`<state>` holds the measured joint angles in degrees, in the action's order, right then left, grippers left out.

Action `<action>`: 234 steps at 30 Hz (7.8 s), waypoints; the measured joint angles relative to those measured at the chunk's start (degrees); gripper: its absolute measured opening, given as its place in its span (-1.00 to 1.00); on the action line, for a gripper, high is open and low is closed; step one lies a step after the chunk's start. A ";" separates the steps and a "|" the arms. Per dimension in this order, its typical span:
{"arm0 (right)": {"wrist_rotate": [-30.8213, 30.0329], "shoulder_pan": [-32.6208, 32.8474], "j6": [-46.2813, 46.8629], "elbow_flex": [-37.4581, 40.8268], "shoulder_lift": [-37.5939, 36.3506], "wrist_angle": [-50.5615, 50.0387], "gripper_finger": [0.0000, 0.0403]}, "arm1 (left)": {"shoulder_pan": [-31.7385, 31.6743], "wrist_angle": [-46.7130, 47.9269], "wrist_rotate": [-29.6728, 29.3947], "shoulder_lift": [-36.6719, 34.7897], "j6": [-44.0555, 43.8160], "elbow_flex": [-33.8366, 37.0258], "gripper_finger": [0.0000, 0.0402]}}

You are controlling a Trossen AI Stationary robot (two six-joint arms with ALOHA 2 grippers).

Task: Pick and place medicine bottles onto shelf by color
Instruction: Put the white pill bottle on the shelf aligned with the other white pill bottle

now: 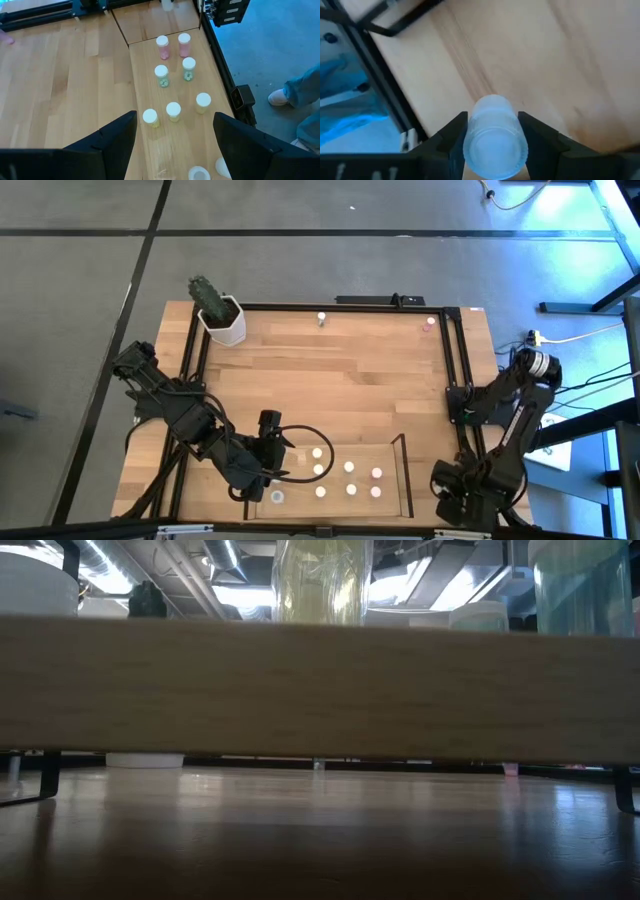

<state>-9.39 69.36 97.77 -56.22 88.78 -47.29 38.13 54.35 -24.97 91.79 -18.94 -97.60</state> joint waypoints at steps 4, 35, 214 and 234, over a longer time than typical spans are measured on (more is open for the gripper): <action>0.04 -0.47 4.27 -4.31 -2.47 -8.71 -0.23 | -0.02 0.01 0.00 0.00 0.00 0.00 0.27; -8.36 -30.45 -30.08 -39.37 -5.73 -42.58 -0.21 | 0.02 0.00 -0.02 0.00 0.00 0.00 0.27; -16.45 -31.93 -74.04 -76.77 14.92 -42.75 0.14 | -34.58 -30.93 18.92 3.75 8.92 28.32 0.27; -16.52 -31.93 -74.02 -76.72 14.94 -42.57 0.14 | -34.62 -37.68 14.97 15.29 12.07 28.26 0.27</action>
<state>-25.91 37.43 23.75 -132.94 103.72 -89.86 3.51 16.67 -10.00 107.08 -6.87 -69.34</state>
